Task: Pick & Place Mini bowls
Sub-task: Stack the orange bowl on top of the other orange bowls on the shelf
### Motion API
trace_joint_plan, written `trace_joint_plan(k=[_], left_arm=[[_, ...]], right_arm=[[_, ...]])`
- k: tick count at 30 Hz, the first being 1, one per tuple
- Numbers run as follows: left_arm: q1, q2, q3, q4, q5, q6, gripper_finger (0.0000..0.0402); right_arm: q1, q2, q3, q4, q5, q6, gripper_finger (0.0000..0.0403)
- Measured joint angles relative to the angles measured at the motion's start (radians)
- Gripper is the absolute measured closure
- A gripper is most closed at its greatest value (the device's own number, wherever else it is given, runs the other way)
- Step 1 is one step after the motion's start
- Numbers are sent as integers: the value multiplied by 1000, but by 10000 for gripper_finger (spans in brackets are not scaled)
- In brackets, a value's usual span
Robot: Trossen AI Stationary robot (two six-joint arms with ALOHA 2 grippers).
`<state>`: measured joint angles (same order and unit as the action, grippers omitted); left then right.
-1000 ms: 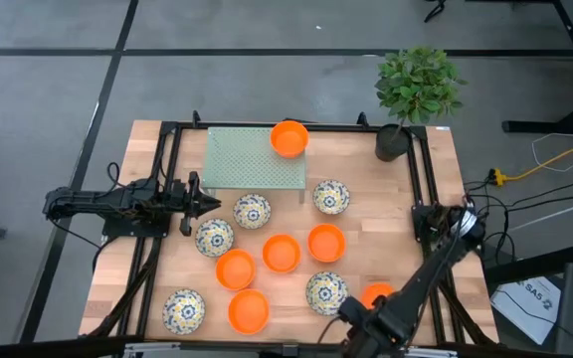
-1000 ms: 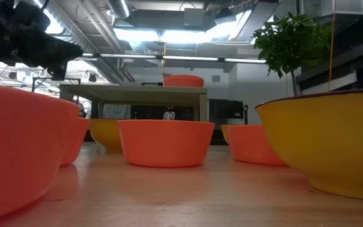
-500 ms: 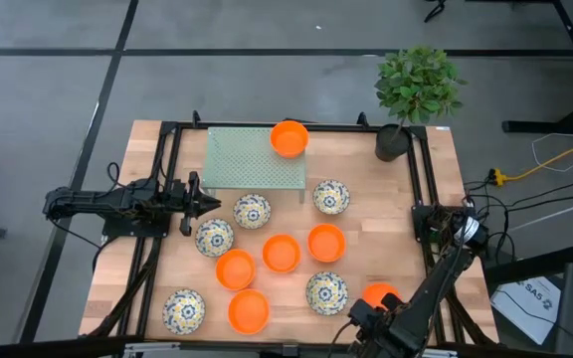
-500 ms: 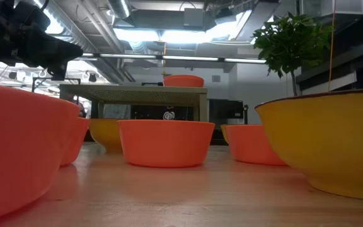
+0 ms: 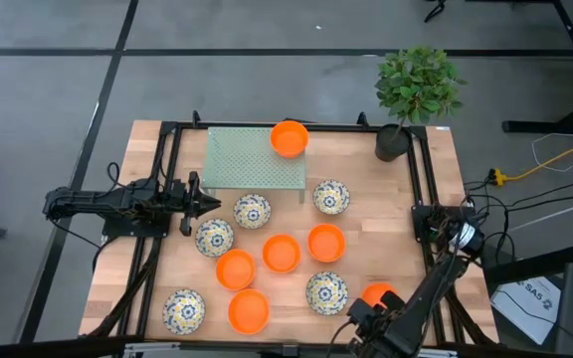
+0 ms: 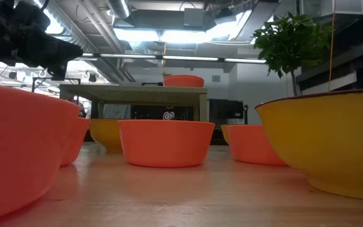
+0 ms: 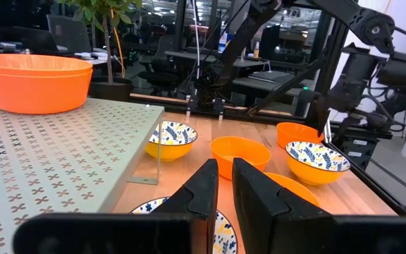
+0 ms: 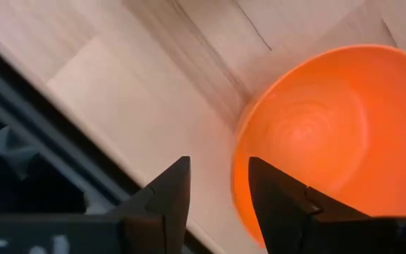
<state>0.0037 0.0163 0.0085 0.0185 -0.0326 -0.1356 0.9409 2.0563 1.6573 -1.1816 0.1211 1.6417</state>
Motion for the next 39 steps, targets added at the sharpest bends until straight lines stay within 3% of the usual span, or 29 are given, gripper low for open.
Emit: trace_joint_plan(k=[13, 24, 33, 39], left_arm=[[0, 0, 0, 0, 0, 0, 363], [0, 0, 0, 0, 0, 0, 363], [0, 0, 0, 0, 0, 0, 363], [0, 0, 0, 0, 0, 0, 363]], right_arm=[[0, 44, -13, 2, -10, 2, 269], [0, 44, -44, 44, -35, 0, 392], [-3, 44, -1, 42, -45, 0, 396], [-16, 44, 91, -57, -43, 0, 398]])
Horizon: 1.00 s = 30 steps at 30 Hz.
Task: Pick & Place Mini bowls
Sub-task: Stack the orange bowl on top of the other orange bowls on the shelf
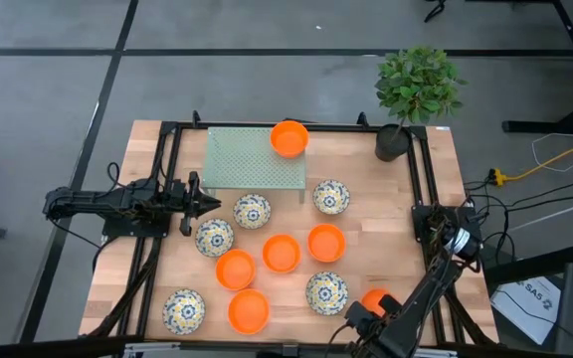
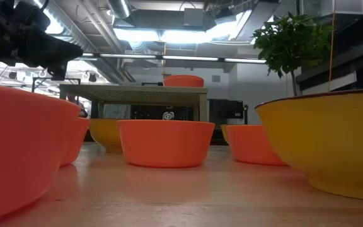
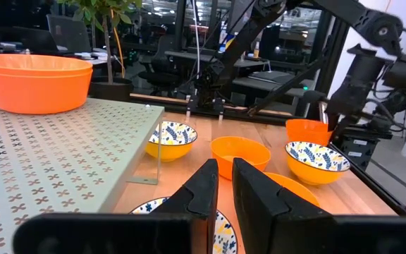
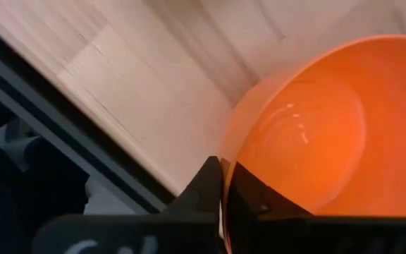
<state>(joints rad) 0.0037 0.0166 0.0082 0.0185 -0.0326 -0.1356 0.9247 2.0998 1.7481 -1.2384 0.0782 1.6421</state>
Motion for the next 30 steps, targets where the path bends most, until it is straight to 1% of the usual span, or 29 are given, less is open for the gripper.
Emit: trace_joint_plan(k=[3, 7, 13, 20, 27, 30], left_arm=[[0, 0, 0, 0, 0, 0, 363], [0, 0, 0, 0, 0, 0, 363], [0, 0, 0, 0, 0, 0, 363], [0, 0, 0, 0, 0, 0, 363], [0, 0, 0, 0, 0, 0, 363], [0, 0, 0, 0, 0, 0, 363]], right_arm=[[-13, 0, 65, -83, 21, 0, 399], [-35, 0, 156, -187, 81, -19, 400], [-105, 0, 278, -279, 180, -155, 401], [-226, -1, 424, -294, 229, -415, 401], [-387, -1, 607, -300, 280, -737, 401], [-469, -41, 591, -224, 296, -902, 401]])
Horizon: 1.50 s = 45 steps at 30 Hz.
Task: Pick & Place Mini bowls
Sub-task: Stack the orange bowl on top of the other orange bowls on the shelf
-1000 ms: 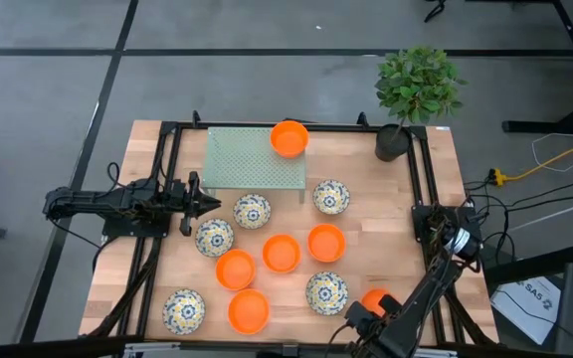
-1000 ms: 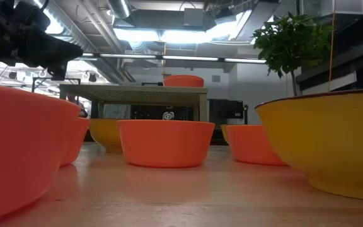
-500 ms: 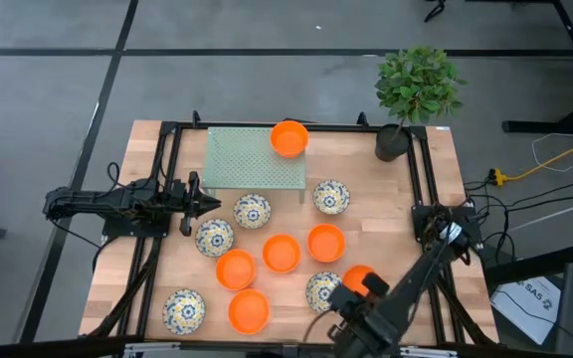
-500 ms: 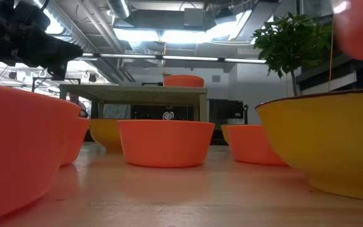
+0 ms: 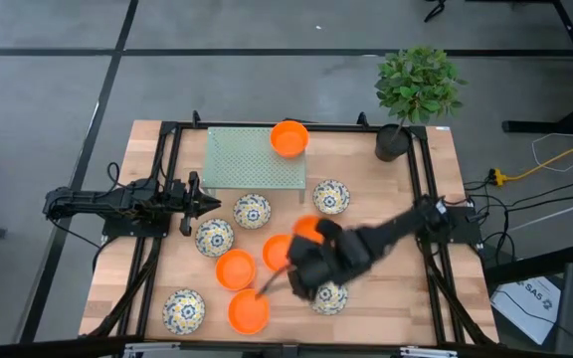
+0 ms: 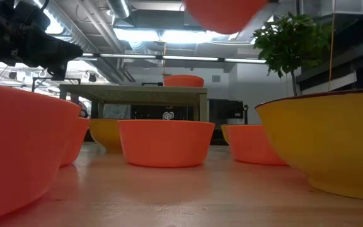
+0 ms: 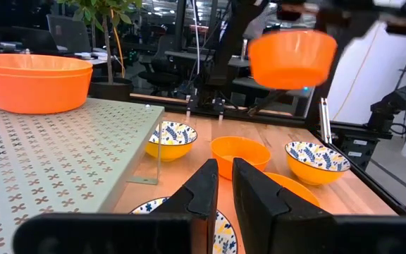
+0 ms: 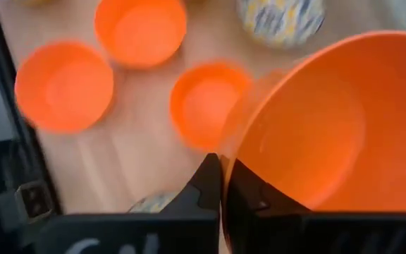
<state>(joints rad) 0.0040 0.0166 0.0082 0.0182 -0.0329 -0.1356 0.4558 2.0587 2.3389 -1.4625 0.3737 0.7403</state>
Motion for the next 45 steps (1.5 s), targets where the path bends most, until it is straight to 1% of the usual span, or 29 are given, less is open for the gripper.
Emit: trace_joint_plan(k=[5, 9, 17, 26, 31, 36, 41, 45], left_arm=[[0, 0, 0, 0, 0, 0, 363], [0, 0, 0, 0, 0, 0, 363], [0, 0, 0, 0, 0, 0, 363], [0, 0, 0, 0, 0, 0, 363], [0, 0, 0, 0, 0, 0, 363], [0, 0, 0, 0, 0, 0, 363], [0, 0, 0, 0, 0, 0, 363], [0, 0, 0, 0, 0, 0, 363]], right_arm=[[-147, -31, 12, 46, 5, -207, 401], [-240, -31, 16, 64, 12, -350, 401], [-399, -31, 17, 94, 28, -593, 399], [-577, -31, 17, 231, 27, -869, 399], [-665, -31, 17, 268, 8, -957, 398], [-735, -31, 17, 268, -79, -975, 398], [-769, -31, 17, 266, -186, -992, 398], [-778, -31, 17, 261, -221, -1019, 398]])
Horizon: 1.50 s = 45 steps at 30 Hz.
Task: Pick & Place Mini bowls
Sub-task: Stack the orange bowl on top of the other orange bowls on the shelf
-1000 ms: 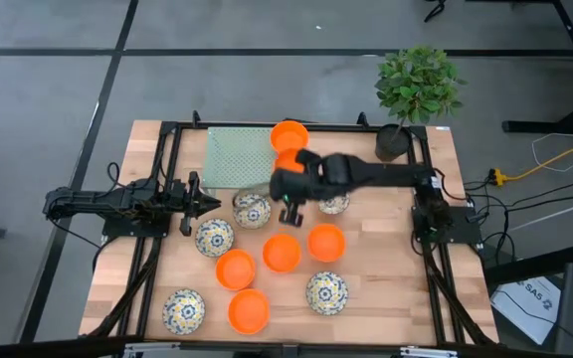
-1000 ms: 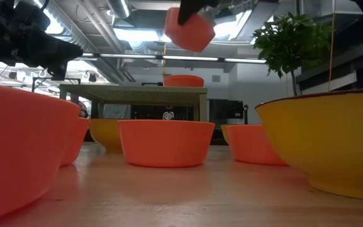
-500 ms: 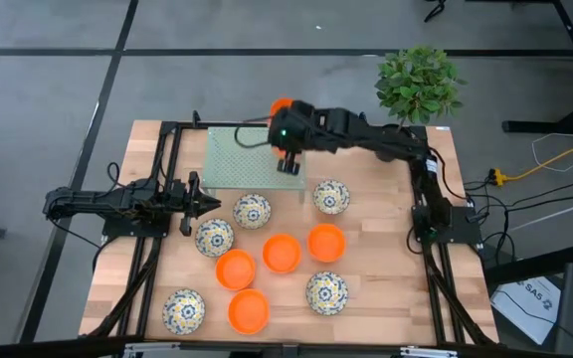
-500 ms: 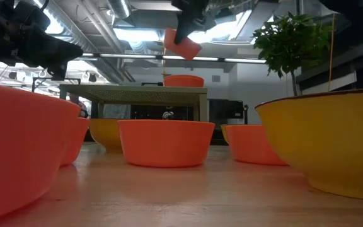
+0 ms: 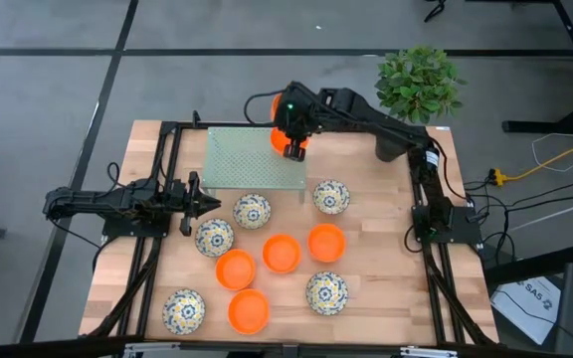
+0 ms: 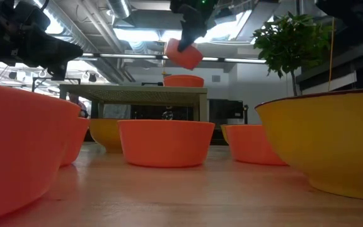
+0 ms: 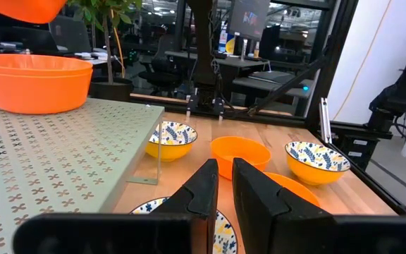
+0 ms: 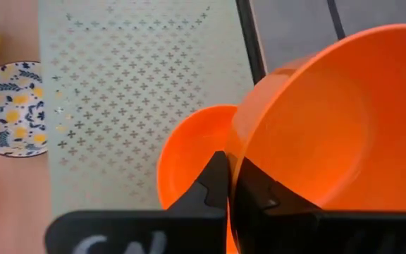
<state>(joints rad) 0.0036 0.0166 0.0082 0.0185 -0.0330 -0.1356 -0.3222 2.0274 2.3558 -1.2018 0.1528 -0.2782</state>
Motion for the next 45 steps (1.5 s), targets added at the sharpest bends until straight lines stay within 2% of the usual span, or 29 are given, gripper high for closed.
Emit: trace_joint_plan(k=[17, 39, 45], left_arm=[[0, 0, 0, 0, 0, 0, 363], [0, 0, 0, 0, 0, 0, 363], [0, 0, 0, 0, 0, 0, 363]], right_arm=[[-8, 8, -41, -105, -101, -44, 398], [-10, 62, -41, -72, -129, -100, 397], [-10, 62, -41, -74, -128, -100, 374]])
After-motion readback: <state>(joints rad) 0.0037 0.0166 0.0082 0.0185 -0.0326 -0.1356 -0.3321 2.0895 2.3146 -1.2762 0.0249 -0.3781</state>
